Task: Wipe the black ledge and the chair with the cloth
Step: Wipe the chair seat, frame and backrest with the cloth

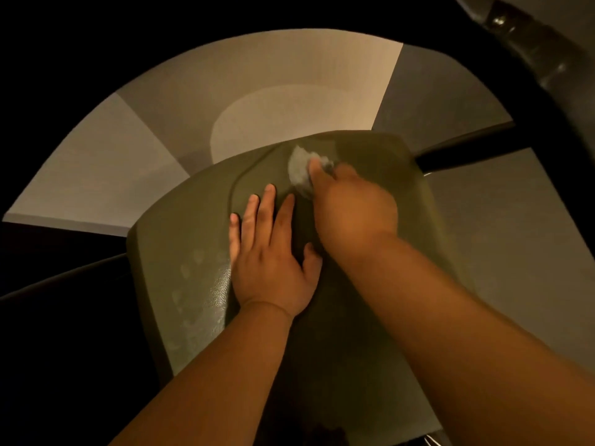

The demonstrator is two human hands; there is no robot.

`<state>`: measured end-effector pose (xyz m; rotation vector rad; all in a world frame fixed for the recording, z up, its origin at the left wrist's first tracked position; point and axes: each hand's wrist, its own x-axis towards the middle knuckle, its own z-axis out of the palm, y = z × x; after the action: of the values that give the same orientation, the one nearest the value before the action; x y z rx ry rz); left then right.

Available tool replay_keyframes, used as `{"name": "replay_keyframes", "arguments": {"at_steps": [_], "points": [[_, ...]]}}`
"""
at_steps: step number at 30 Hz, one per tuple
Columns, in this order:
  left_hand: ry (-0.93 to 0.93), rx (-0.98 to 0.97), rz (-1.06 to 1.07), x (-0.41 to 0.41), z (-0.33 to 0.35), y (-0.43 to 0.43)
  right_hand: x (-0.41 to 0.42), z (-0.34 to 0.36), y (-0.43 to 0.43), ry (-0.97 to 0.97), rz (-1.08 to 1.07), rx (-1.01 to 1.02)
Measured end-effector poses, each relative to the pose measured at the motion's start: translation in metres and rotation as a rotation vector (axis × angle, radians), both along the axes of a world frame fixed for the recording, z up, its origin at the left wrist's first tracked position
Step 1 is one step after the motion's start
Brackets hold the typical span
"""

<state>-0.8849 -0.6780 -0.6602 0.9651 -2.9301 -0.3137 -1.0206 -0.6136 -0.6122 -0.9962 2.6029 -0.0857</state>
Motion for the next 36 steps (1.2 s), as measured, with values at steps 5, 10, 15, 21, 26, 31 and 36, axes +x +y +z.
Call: {"name": "replay_keyframes", "arguments": {"at_steps": [5,10,15,21,26,31,36], "points": [[-0.040,0.004,0.001,0.000,0.003,0.001,-0.033,0.007,0.002,0.002,-0.255,0.001],[-0.034,-0.013,-0.002,-0.002,0.002,0.001,0.020,0.002,0.074,0.049,-0.463,0.055],[0.014,-0.010,-0.005,0.000,0.000,-0.001,-0.025,-0.009,0.028,0.030,-0.445,0.004],[-0.042,0.005,-0.002,-0.002,0.006,0.000,-0.002,0.006,0.068,-0.009,-0.496,0.024],[-0.044,-0.003,-0.003,-0.002,0.006,0.001,0.034,0.011,0.145,-0.107,-0.747,0.101],[-0.017,-0.006,0.007,-0.004,0.008,0.003,-0.010,-0.003,0.087,-0.040,-0.642,-0.078],[-0.042,-0.020,0.012,-0.002,0.014,0.005,0.003,-0.002,0.101,-0.025,-0.582,-0.025]]}}
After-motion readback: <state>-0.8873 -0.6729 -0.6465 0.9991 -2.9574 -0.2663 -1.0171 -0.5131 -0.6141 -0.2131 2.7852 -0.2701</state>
